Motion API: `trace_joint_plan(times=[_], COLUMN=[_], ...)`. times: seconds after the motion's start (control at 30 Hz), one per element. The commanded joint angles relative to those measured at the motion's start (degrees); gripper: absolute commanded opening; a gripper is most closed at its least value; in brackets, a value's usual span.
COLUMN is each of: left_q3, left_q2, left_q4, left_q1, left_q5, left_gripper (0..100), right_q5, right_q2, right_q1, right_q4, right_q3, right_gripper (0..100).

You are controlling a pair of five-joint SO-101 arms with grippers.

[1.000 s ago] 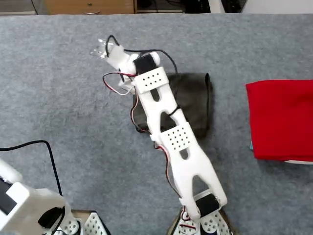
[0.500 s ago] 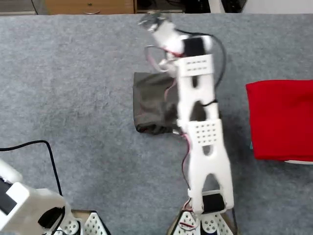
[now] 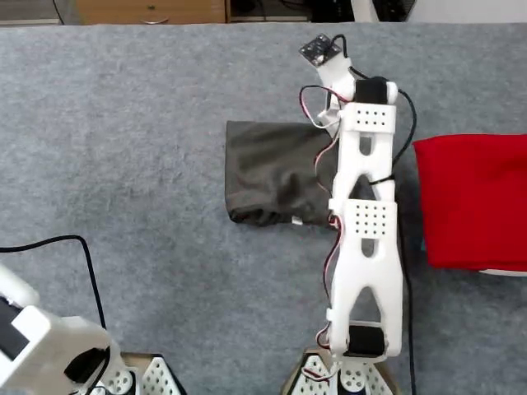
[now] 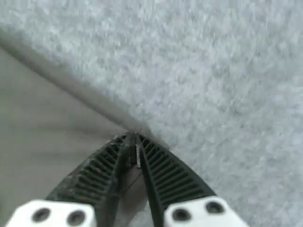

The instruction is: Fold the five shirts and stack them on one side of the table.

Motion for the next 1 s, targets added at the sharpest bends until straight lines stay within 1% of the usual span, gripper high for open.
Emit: trace_joint_plan(times=[0.0,0.27,0.4,0.47,0.57,0.67,0.8,0.97], left_q3=[-2.4,-2.4,-2.4,-2.4,-2.4,-2.4,-2.4,-2.3], left_q2=[-2.3,-2.3,-2.3,-2.3,-2.3,-2.3,-2.3,-2.3], left_q4=[-0.6,-0.6,-0.6,-0.6,-0.6,-0.7,-0.7,-0.7], left_q1=[0.8,1.0,1.1,1.1,1.1,1.1,0.9,0.8], left_q5=[-0.4,-0.3,-0.3,-0.3,-0.3,-0.3,-0.4,-0.4], left_gripper=[2,2,2,2,2,2,2,2], right_q5=[0.3,0.1,-3.6,-3.8,-4.4,-8.9,-11.7,-12.5], right_q2=[-3.1,-11.9,-15.6,-18.1,-24.1,-32.7,-42.0,-46.9], right_q1=[-0.5,-1.4,-1.1,-2.2,-4.1,-5.9,-8.4,-11.2], right_q4=[1.6,13.8,14.1,14.1,14.1,14.0,13.9,13.6], right_q3=[-4.9,-4.5,-2.9,0.3,10.2,24.7,44.3,60.7], right_gripper=[0.3,0.3,0.3,0.4,0.4,0.5,0.5,0.3])
